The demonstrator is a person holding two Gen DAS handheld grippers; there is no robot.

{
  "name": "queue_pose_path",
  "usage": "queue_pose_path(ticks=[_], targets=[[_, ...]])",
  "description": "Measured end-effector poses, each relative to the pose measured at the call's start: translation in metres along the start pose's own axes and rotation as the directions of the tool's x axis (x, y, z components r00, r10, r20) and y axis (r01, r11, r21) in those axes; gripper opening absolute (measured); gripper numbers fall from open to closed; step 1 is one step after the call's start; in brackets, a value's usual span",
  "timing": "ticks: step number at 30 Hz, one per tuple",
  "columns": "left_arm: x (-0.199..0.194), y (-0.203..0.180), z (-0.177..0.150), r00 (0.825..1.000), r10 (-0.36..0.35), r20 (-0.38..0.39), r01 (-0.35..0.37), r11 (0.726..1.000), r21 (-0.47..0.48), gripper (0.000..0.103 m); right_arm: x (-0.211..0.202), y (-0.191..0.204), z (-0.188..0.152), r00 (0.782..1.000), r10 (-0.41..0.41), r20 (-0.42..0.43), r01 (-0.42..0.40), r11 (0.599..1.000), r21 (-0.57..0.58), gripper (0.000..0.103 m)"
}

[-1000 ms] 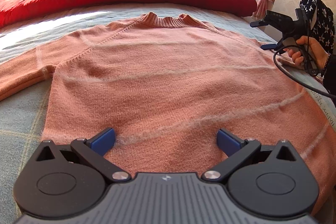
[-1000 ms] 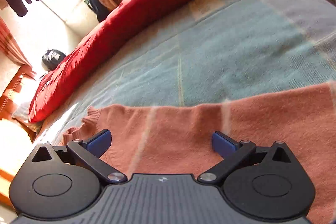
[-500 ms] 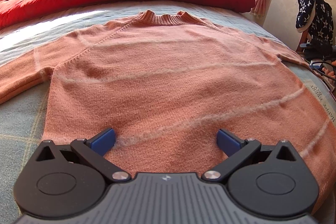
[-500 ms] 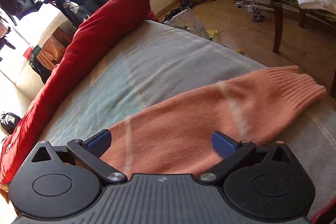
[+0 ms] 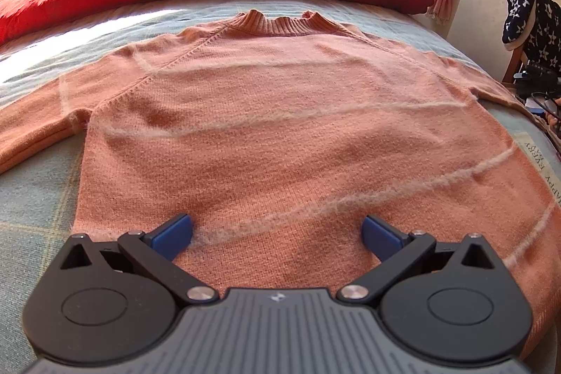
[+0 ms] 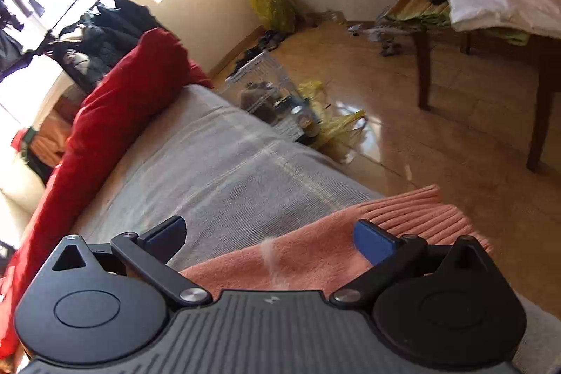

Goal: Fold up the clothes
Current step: 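Bring the open right tool back from the cuff over the sweater body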

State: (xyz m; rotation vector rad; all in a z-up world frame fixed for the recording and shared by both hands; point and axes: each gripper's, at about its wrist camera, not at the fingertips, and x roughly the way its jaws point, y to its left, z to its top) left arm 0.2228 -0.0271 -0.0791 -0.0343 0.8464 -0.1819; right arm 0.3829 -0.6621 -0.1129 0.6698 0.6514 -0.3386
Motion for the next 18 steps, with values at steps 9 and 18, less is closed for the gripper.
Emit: queue_pose_path(ticks=[9,18], targets=[[-0.013,-0.011,-0.005,1.000,-0.008,-0.002,0.008,1.000,0.030,0.102,-0.069,0.125,-0.067,0.911,0.302,-0.279,-0.379,0.881,-0.282,0.103],[-0.027,-0.002,-0.032,0.997,-0.067,0.049,0.065,0.997,0.041,0.102,-0.115,0.253,-0.188,0.692,0.509,-0.512,-0.690,0.676,-0.260,0.103]])
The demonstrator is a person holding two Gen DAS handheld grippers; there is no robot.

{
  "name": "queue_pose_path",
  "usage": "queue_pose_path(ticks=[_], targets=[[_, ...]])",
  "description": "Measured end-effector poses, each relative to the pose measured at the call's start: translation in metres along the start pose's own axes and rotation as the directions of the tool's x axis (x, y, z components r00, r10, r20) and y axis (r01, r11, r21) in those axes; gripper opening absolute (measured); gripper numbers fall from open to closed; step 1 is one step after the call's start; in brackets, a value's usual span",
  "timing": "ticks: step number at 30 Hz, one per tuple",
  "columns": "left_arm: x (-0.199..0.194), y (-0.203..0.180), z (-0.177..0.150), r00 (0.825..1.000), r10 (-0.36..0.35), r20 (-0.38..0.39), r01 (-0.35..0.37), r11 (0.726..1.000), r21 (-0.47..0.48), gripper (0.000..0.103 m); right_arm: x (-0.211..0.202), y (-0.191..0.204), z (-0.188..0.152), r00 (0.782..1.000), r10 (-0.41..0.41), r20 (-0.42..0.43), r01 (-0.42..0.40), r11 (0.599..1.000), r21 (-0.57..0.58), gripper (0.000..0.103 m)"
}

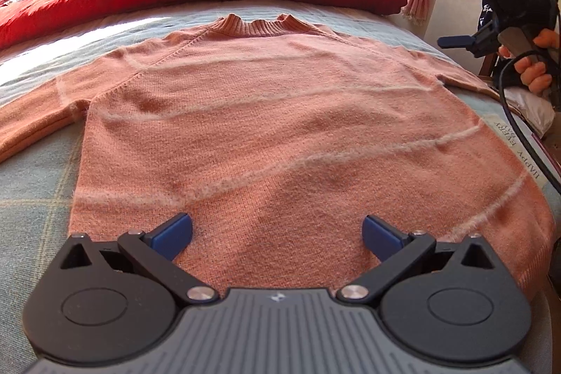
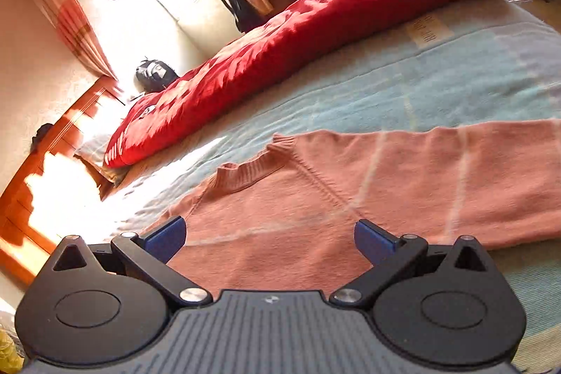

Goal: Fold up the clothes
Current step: 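Bring the open right tool back from the cuff over the sweater body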

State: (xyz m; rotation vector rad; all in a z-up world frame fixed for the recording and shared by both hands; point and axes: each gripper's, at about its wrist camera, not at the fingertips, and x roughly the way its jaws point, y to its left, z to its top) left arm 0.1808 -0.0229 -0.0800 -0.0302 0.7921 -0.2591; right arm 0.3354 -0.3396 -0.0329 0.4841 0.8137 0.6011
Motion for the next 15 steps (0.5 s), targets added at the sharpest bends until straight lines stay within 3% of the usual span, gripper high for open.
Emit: queue_pose_path(ticks=[5,8,12,15], targets=[[-0.008,0.009,-0.002,0.999,-0.032,0.006,0.032,0.999,-0.032,0.102,0.037,-0.015,-0.035,0.992,-0.116,-0.041,0.119,0.989,0.091,0.103],[-0.015,0.017,-0.008,0.999,-0.051,0.015,0.052,0.998,-0.041,0.102,0.007,-0.032,-0.061,0.993,-0.113,0.034,0.107,0.984,0.141,0.103],[-0.024,0.030,-0.021,0.993,-0.098,0.061,0.103,0.992,-0.072,0.102,-0.041,-0.019,-0.093,0.973,-0.229,0.029,0.221,0.961,0.166,0.103],[-0.030,0.034,-0.024,0.991,-0.110,0.080,0.119,0.986,-0.120,0.102,-0.057,0.011,-0.117,0.974,-0.226,0.010,0.224,0.969,0.105,0.103]])
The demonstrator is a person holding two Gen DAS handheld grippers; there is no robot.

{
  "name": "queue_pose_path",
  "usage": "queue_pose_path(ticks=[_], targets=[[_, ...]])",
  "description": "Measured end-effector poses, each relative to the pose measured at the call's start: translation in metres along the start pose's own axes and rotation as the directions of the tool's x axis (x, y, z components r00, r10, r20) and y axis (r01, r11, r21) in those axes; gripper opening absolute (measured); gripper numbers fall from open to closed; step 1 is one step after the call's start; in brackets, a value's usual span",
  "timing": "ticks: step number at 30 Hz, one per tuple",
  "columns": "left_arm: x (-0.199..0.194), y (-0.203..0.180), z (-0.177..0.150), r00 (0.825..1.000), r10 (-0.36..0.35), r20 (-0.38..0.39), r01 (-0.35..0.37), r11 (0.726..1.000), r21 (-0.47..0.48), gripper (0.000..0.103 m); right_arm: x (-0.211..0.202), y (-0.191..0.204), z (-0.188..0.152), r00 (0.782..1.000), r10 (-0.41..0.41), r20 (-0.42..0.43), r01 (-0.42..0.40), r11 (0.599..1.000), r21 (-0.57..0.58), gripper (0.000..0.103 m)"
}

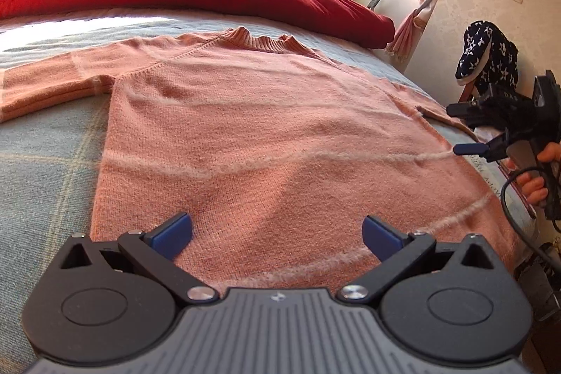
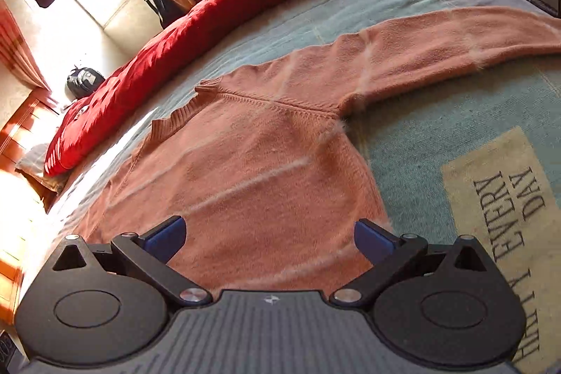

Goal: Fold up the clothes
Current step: 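Bring the open right tool back from the cuff over the sweater body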

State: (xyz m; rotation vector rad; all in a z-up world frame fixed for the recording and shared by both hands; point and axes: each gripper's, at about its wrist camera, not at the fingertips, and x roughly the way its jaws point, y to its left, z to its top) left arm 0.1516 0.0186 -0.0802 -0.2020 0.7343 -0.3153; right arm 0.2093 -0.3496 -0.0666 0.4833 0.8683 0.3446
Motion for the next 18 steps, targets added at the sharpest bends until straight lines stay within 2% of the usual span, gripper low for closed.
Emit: queue_pose_path(ticks=[5,8,10,12,15,18], targets=[[-0.010,-0.003,-0.002,1.000,0.015,-0.007,-0.015,1.000,-0.027,0.102,0.008,0.063,-0.015,0.994,0.107,-0.034,-0.111,0.988,-0.111,0.103],[-0.020,-0.004,-0.006,0.999,0.044,-0.010,-0.044,0.999,-0.021,0.102,0.036,0.112,-0.014,0.992,0.110,-0.064,-0.122,0.965,-0.231,0.103],[-0.029,-0.003,-0.007,0.997,0.073,0.000,-0.073,0.997,-0.019,0.102,0.058,0.141,-0.016,0.995,0.081,-0.064,-0.098,0.938,-0.332,0.103],[-0.040,-0.001,-0.006,0.993,0.115,0.011,-0.115,0.993,-0.014,0.102,0.082,0.165,-0.022,1.000,-0.007,-0.018,-0.002,0.897,-0.443,0.103],[-0.056,0.007,-0.005,0.983,0.181,0.030,-0.181,0.983,-0.012,0.102,0.120,0.181,-0.039,0.988,-0.153,0.006,0.129,0.811,-0.570,0.103],[-0.070,0.013,-0.007,0.971,0.237,0.043,-0.237,0.972,0.002,0.102,0.125,0.175,-0.062,0.985,-0.173,0.027,0.151,0.765,-0.626,0.103]])
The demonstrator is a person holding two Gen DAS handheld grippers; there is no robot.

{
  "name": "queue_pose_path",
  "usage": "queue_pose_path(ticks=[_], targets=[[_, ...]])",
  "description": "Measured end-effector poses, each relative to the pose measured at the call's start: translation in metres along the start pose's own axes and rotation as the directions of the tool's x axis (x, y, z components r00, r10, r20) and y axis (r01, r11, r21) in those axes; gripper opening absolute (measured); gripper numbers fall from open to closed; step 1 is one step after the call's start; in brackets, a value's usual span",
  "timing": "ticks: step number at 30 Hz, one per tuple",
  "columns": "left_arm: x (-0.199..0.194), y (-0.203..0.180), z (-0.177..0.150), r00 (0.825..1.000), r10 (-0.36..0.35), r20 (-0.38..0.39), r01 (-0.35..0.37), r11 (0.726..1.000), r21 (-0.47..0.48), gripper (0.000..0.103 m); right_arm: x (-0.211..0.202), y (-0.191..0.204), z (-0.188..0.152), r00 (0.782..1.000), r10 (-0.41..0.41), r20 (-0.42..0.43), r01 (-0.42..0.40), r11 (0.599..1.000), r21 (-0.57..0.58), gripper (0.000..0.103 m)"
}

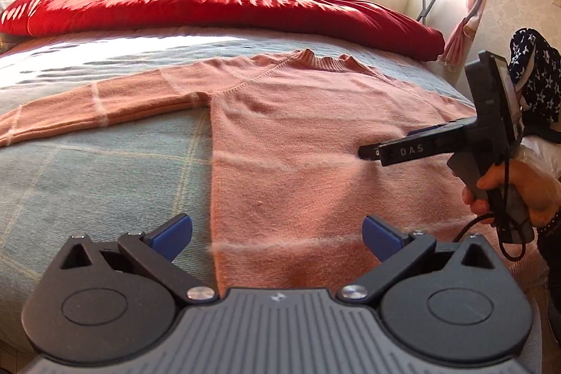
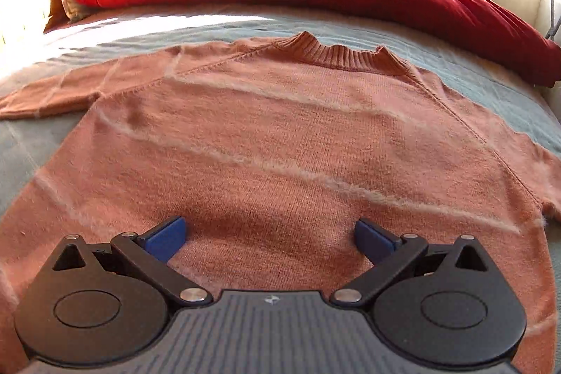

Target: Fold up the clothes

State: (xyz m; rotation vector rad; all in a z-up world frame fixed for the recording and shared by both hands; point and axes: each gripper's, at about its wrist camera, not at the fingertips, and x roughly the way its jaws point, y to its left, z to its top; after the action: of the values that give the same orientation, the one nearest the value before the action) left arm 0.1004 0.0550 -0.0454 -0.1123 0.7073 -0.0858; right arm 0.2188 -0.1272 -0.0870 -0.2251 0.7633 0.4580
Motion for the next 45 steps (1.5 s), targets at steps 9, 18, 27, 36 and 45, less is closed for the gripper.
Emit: queue_pose_path(ticks=[9,18,27,36,45], targets=[[0.002,-0.019,0.007,0.998,-0.055,0.021,0.053,0.995,0.080,0.102,-0.076,-0.010,-0.077,0.999,-0.014,-0.034,0.017,0.996,0.090,0.103],[0.067,-0.067,0.007,0.964,-0.238,-0.117,0.249,0.964,0.094,0.102,-0.099,-0.004,-0.121,0.994,-0.094,0.053,0.085,0.984,0.159,0.103],[0.028,-0.061,-0.028,0.982,-0.170,-0.083,0.184,0.959,0.217,0.102,-0.098,-0.004,-0.127,0.991,-0.095,0.089,0.081,0.984,0.157,0.103],[0.025,-0.081,-0.024,0.971,-0.223,-0.082,0.236,0.944,0.232,0.102,-0.097,-0.003,-0.129,0.989,-0.105,0.106,0.086,0.983,0.163,0.103],[0.009,-0.068,-0.052,0.967,-0.230,-0.107,0.249,0.943,0.223,0.102,-0.097,-0.003,-0.131,0.988,-0.106,0.116,0.085,0.982,0.168,0.103]])
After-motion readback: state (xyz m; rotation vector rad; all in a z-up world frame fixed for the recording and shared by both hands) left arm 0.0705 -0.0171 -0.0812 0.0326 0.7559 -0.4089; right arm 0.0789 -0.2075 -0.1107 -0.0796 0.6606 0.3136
